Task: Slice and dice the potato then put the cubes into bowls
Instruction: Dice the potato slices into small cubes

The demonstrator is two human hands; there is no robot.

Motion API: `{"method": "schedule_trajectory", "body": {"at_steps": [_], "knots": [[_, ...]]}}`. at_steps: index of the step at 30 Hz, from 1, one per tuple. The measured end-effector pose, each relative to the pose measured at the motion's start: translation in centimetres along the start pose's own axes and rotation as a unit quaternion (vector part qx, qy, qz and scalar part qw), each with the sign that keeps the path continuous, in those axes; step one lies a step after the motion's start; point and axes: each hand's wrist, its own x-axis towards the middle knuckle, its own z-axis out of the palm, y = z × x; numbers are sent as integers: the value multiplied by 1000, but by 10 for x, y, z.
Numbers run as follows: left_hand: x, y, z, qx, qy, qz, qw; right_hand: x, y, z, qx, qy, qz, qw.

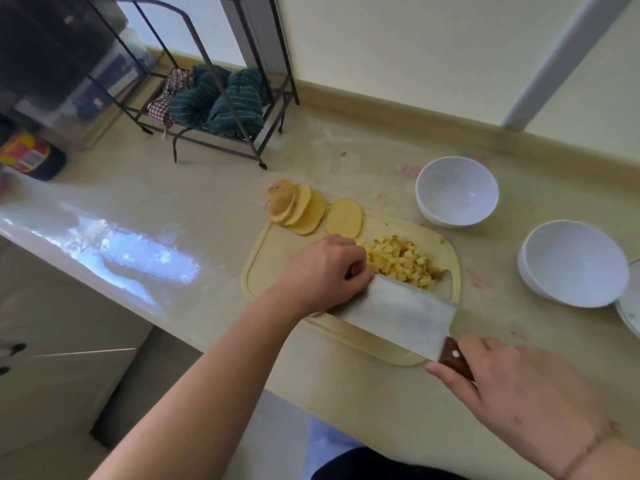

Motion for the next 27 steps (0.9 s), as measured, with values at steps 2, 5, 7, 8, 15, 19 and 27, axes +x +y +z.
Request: {"method": "schedule_trajectory", "body": {"at_steps": [2, 5, 7, 8, 15, 19, 27], "knots": [[2, -1, 3, -7, -4, -7, 1000, -2, 2, 2, -13, 33, -30, 999], [2, -2, 4, -14, 2, -6, 1000, -6, -2, -1, -11, -4, -6, 1000], [1, -2, 2, -18, 13, -8, 1000, -8, -7, -8, -15, -65, 17, 998], [-1, -3, -2, -21, 21, -15, 999, -8, -7, -8, -13, -36, 5, 999], [-60, -21, -41, -39, 345, -139, 928, -3, -12, -6, 217, -108, 81, 967], [-111, -23, -4, -27, 366, -219, 904, 8, -32, -8, 391, -180, 121, 894], [-117, -24, 53, 37, 255, -132, 957, 24, -43, 3, 507, -273, 186, 796]]}}
